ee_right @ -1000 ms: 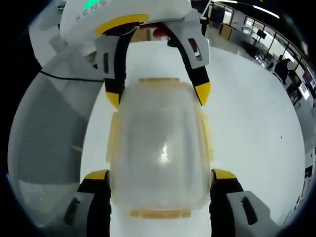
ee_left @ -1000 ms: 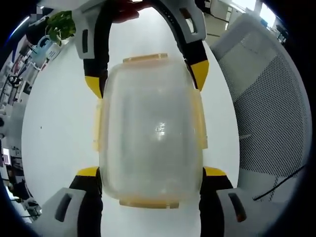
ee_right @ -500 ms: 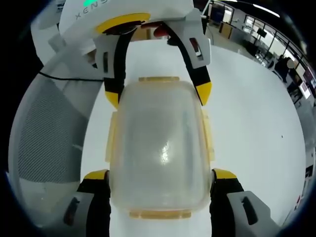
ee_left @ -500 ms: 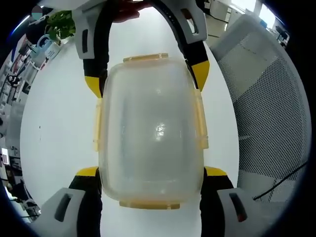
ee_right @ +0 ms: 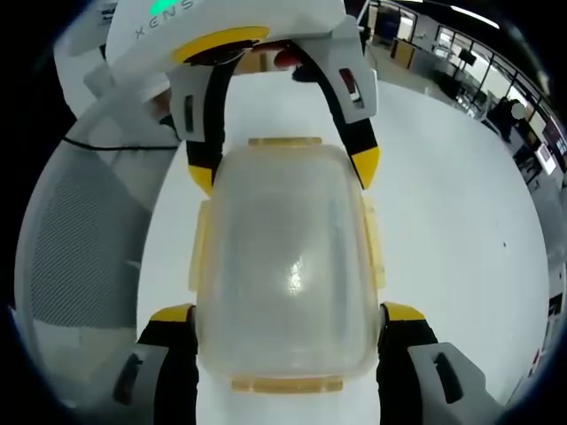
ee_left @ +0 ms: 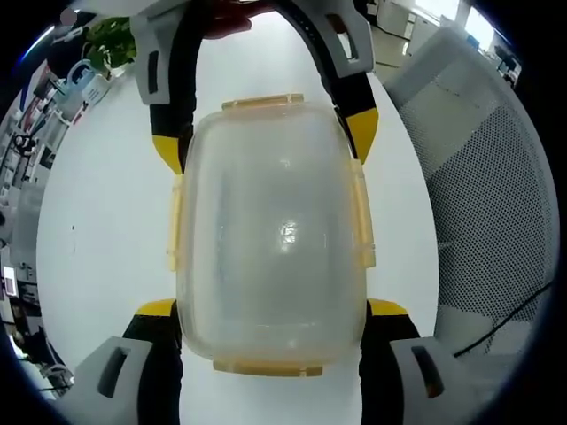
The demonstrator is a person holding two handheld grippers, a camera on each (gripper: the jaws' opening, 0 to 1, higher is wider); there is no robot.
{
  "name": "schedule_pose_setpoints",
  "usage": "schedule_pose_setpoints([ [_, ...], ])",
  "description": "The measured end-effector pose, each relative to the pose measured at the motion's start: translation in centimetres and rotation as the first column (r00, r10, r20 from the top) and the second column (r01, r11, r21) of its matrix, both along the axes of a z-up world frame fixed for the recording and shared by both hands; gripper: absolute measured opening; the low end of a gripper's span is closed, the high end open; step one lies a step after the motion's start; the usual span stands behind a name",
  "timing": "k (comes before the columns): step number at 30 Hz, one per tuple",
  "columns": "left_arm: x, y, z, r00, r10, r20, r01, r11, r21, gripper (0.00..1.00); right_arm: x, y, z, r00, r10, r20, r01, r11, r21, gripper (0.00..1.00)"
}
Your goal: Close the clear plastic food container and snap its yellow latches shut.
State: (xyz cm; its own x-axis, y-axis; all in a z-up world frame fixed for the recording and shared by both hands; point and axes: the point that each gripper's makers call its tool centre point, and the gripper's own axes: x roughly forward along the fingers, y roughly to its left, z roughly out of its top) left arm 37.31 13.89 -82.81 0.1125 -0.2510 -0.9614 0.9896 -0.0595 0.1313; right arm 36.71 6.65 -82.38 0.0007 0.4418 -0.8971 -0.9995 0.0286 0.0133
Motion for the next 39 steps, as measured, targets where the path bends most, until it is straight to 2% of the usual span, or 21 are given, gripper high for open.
schedule_pose_setpoints([
  [39,6.5,0.1,0.0,1.0,-0.006,0.005,0.006,1.0,-0.014,0.84,6.4,0.1,0.0,1.0,-0.015,-0.002,0.015,1.0,-0.004,0.84],
])
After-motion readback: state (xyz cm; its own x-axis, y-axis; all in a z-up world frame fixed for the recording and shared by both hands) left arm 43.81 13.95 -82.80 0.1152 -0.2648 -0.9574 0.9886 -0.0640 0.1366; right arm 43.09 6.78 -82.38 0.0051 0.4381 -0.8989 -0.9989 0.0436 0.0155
